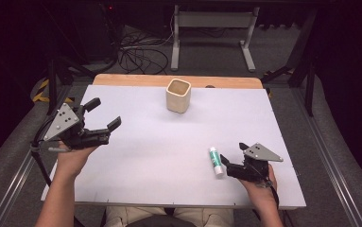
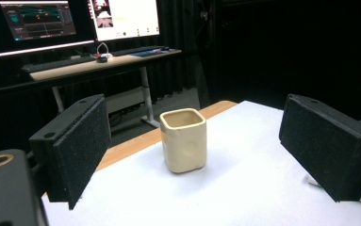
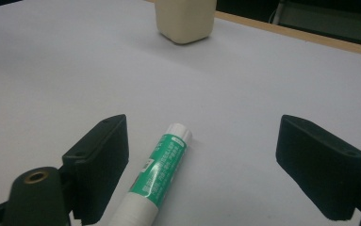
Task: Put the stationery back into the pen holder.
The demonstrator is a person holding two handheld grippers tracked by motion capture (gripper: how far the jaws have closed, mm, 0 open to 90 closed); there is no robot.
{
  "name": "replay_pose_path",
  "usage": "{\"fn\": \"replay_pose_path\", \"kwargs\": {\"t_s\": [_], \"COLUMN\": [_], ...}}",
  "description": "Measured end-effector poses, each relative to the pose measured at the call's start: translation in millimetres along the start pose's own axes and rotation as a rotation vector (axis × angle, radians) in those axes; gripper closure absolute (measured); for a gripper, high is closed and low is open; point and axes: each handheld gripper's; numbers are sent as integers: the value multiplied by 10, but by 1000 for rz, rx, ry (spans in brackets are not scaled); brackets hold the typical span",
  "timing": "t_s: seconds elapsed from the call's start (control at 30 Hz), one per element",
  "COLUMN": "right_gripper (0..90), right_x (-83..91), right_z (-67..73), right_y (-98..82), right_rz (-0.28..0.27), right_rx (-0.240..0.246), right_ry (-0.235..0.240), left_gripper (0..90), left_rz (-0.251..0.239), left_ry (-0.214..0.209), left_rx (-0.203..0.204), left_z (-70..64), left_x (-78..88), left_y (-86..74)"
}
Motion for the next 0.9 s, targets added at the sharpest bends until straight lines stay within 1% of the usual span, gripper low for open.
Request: {"fn": "replay_pose_path", "kwargs": {"t_s": [0.27, 0.33, 0.43, 0.57, 0.67, 0.7, 0.73, 0.9], "right_gripper": [196, 205, 217, 223, 230, 232, 238, 249], "right_x": [-31, -37, -62, -83, -95, -97, -105, -132], "right_z": [35, 44, 62, 78, 86, 89, 94, 113], "right_y": [-31, -41, -56, -60, -62, -64, -70, -87], "right_rz": [30, 38, 63, 78, 91, 95, 108, 134], "right_rx": [3, 1, -9, -4, -7, -7, -4, 4], "right_ry": [7, 6, 13, 16, 19, 21, 25, 27], "left_gripper": [105, 105, 104, 105, 105, 105, 105, 105], "left_rz": [-3, -1, -2, -5, -2, -4, -4, -8], "left_ry": [-2, -3, -1, -1, 1, 0, 0, 1], "left_rx": [5, 1, -2, 5, -3, 3, 3, 1], "left_z": [-7, -9, -5, -9, -9, -14, -15, -24], "left_x": [-4, -5, -1, 2, 5, 6, 7, 17], "left_y": [5, 5, 7, 6, 8, 8, 10, 17]}}
Point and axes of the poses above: each handheld gripper's, and its own axes: x roughly backward along the jaws, y roughly out of its top, z roughly to its left, and after that the axes turned 10 degrees about z, right-handed
